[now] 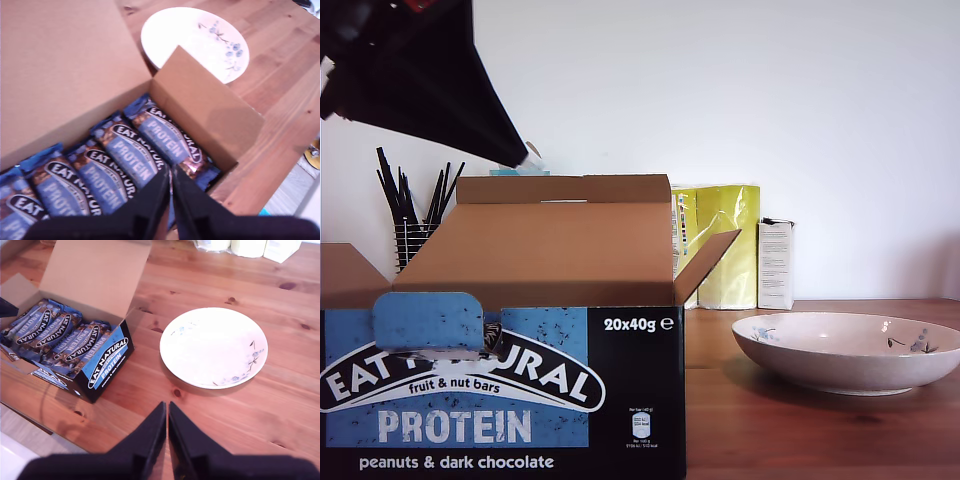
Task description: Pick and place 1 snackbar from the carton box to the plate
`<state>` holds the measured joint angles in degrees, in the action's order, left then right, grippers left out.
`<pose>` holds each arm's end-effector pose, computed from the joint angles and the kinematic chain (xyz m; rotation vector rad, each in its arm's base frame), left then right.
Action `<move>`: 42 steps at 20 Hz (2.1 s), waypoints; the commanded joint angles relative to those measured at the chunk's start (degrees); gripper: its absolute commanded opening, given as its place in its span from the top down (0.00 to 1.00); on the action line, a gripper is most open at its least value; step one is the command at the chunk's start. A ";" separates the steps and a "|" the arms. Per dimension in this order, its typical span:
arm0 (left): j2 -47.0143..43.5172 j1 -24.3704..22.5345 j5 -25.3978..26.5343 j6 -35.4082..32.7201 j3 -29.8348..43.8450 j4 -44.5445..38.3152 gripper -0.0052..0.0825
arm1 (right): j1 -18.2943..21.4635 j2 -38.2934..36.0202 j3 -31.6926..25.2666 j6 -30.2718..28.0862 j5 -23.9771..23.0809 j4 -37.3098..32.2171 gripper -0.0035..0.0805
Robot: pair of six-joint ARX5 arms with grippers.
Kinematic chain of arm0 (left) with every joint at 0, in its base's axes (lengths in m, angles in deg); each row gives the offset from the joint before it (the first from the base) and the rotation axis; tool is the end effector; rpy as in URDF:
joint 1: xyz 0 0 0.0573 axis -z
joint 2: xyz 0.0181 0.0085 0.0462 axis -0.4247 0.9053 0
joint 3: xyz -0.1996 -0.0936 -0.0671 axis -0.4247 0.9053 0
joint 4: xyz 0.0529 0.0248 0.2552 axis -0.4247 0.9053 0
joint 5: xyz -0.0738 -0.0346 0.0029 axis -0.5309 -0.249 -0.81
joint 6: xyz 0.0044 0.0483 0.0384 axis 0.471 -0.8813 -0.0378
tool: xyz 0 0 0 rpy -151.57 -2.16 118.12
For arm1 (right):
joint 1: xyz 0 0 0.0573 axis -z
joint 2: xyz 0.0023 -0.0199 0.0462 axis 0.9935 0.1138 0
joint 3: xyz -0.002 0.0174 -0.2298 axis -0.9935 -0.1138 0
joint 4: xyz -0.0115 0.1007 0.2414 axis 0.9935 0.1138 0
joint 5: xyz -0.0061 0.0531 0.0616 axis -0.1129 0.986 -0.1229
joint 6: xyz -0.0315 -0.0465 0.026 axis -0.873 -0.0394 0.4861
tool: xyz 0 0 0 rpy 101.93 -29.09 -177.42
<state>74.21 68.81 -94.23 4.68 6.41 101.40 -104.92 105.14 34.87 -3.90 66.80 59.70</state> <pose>0.1718 -0.1719 0.2142 0.0199 0.7371 -0.7914 0.0799 0.0363 0.2979 -0.0783 0.5744 0.4684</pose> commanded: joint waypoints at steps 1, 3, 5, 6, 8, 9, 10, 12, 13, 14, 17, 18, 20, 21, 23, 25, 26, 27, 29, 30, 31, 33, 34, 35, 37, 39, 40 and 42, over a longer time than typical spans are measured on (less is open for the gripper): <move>1.27 0.33 -0.22 1.29 -1.62 0.00 0.97 | 0.09 0.13 0.70 -0.11 -0.33 -0.52 0.97; 2.56 0.37 -0.20 3.23 -3.67 1.75 0.94 | 0.09 0.13 0.70 0.00 -0.33 -0.85 0.97; 3.58 0.39 -1.42 3.41 -5.84 3.61 0.71 | 0.09 0.13 0.70 0.00 -0.33 -1.25 0.97; 4.00 0.39 -1.42 3.32 -6.82 4.52 0.57 | 0.09 0.13 0.70 0.00 -0.33 -1.49 0.97; 5.18 0.37 -0.87 4.17 -9.31 7.28 0.49 | 0.09 0.13 0.70 0.00 -0.33 -1.92 0.97; 5.92 0.37 -0.90 4.50 -10.67 8.94 0.49 | 0.09 0.13 0.70 0.00 -0.33 -2.16 0.97; 6.91 0.37 -0.76 5.44 -12.44 11.15 0.49 | 0.09 0.13 0.70 0.00 -0.33 -2.32 0.97; 9.66 0.37 -0.44 7.08 -16.28 15.98 0.48 | 0.09 0.13 0.70 0.00 -0.33 -2.34 0.97; 11.28 0.37 -0.42 7.04 -18.25 18.25 0.44 | 0.09 0.13 0.70 0.00 -0.33 -2.34 0.97; 12.87 0.37 -0.42 6.97 -19.89 19.69 0.39 | 0.09 0.13 0.70 0.00 -0.33 -2.36 0.97; 17.03 0.37 -0.33 6.97 -23.50 22.16 0.33 | 0.09 0.13 0.70 0.00 -0.35 -2.34 0.97; 18.23 0.37 0.33 6.99 -24.24 22.73 0.33 | 0.09 0.13 0.70 0.00 -0.35 -2.34 0.97; 20.41 0.35 2.10 7.02 -25.27 23.58 0.33 | 0.09 0.13 0.70 0.00 -0.35 -2.34 0.97; 21.33 0.35 2.93 7.04 -25.35 23.56 0.33 | 0.09 0.13 0.70 0.00 -0.37 -2.36 0.97; 23.17 0.33 4.44 7.50 -25.35 23.63 0.33 | 0.09 0.13 0.70 0.00 -0.37 -2.38 0.97; 24.87 0.33 5.49 7.54 -25.35 23.43 0.33 | 0.09 0.13 0.70 0.00 -0.37 -2.38 0.97; 25.64 0.33 5.92 7.63 -25.35 23.34 0.33 | 0.09 0.13 0.70 0.00 -0.37 -2.43 0.97; 26.51 0.33 6.25 7.65 -25.38 23.06 0.33 | 0.09 0.13 0.70 0.00 -0.37 -2.54 0.97; 28.46 0.33 6.27 7.69 -25.35 21.59 0.33 | 0.09 0.13 0.70 0.00 -0.37 -2.73 0.97; 29.53 0.33 6.23 7.72 -25.35 20.46 0.33 | 0.09 0.13 0.70 -0.02 -0.37 -2.75 0.97; 30.58 0.33 6.10 8.02 -25.38 19.56 0.33 | 0.09 0.13 0.70 0.00 -0.37 -2.75 0.97; 32.81 0.33 5.33 8.83 -25.38 18.97 0.33 | 0.09 0.13 0.70 0.00 -0.37 -2.73 0.97; 34.03 0.33 5.33 8.96 -25.38 18.93 0.33 | 0.09 0.13 0.70 -0.02 -0.37 -2.73 0.97; 35.15 0.33 5.33 8.96 -25.35 18.71 0.33 | 0.09 0.13 0.70 -0.02 -0.37 -2.73 0.97; 37.00 0.33 4.42 8.96 -25.38 17.31 0.33 | 0.09 0.13 0.70 -0.02 -0.37 -2.75 0.97; 38.18 0.33 3.87 9.05 -25.38 16.15 0.33 | 0.09 0.13 0.70 -0.02 -0.37 -2.75 0.97; 38.88 0.35 3.87 9.16 -25.38 16.02 0.33 | 0.09 0.13 0.70 -0.02 -0.37 -2.75 0.97; 40.33 0.33 3.89 9.16 -25.38 16.11 0.33 | 0.09 0.13 0.70 -0.02 -0.37 -2.75 0.97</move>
<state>112.66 68.96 -90.30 13.44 -19.07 117.77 -104.92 105.38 34.87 -3.90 66.47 57.52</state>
